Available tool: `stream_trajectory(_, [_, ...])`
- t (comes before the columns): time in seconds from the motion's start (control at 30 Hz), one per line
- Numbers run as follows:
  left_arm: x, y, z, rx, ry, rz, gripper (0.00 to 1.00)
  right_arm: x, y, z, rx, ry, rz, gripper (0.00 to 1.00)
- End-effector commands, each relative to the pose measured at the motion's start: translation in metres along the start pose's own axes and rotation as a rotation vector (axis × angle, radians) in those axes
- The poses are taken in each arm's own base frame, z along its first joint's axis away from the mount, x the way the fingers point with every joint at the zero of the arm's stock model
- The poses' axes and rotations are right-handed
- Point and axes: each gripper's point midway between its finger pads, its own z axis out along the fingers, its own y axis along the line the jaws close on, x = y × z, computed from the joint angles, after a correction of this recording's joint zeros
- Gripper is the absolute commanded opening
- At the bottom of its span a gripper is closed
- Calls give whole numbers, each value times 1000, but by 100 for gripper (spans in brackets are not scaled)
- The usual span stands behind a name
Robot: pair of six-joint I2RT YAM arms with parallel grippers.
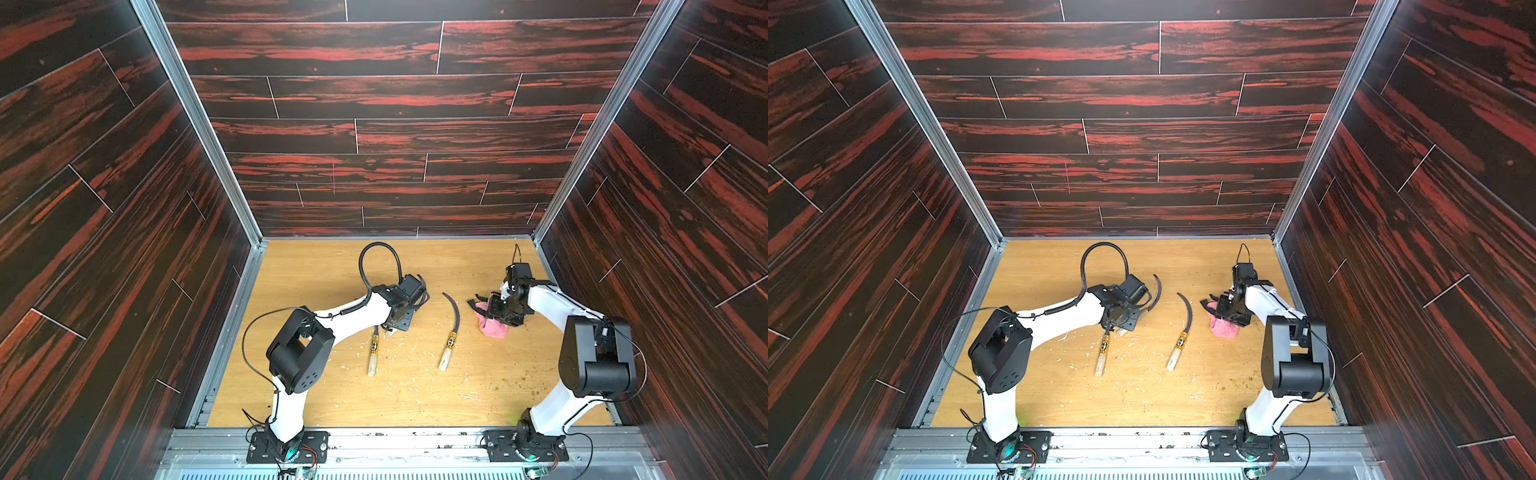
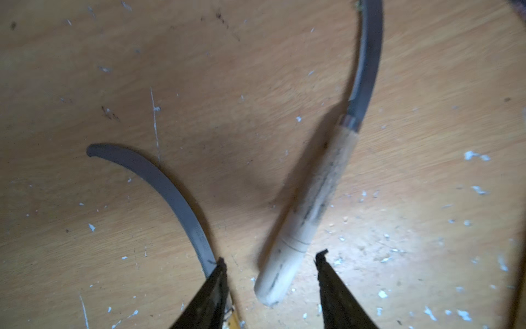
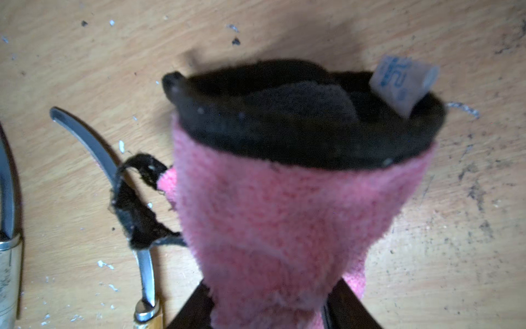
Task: Wipe small sickles with rags
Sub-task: Pick up the small sickle from the center of the board.
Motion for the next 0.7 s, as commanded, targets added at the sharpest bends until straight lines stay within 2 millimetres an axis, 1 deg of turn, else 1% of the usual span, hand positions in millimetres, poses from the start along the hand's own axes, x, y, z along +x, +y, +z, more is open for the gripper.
stream_trajectory(0.0, [13,0,6,17,39,27,53,4,2,7,2,45,-10,53])
stream_trajectory(0.3, [30,-2,16,52,84,33,53,4,2,8,7,46,-11,53])
stream_trajectory(0.4, [34,0,19,50,93,33,49,4,3,8,7,45,-12,53])
stream_trajectory(0.67, [41,4,27,45,115,23,46,2,4,7,4,44,-13,53])
